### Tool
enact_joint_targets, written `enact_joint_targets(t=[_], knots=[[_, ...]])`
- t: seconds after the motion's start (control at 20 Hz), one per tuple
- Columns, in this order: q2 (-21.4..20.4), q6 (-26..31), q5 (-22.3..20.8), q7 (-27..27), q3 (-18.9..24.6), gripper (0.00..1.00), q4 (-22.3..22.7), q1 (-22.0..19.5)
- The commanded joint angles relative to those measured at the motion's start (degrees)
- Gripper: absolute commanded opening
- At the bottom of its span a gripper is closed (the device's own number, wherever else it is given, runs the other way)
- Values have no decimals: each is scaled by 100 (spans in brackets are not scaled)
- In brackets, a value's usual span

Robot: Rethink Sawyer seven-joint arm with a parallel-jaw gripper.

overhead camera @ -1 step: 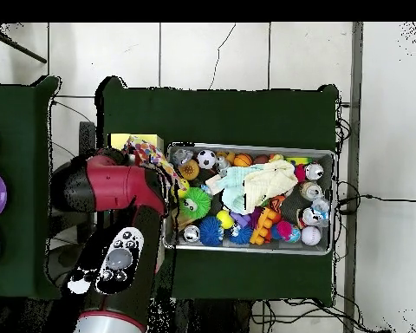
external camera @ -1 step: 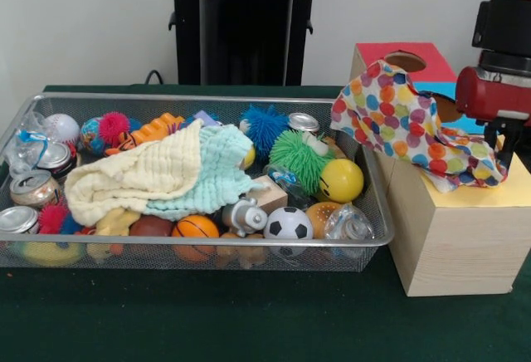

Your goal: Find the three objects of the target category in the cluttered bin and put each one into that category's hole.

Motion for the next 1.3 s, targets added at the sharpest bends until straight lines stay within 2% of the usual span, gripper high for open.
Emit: enact_joint_targets(t=[0.05, 0.25, 0.55, 1.3], knots=[[911, -256, 270, 1655, -127, 0, -43, -36], [815, 86, 287, 1430, -117, 0, 16, -63], [654, 244, 221, 1149, 19, 0, 76, -254], [471, 192, 44, 879, 156, 0, 340, -498]])
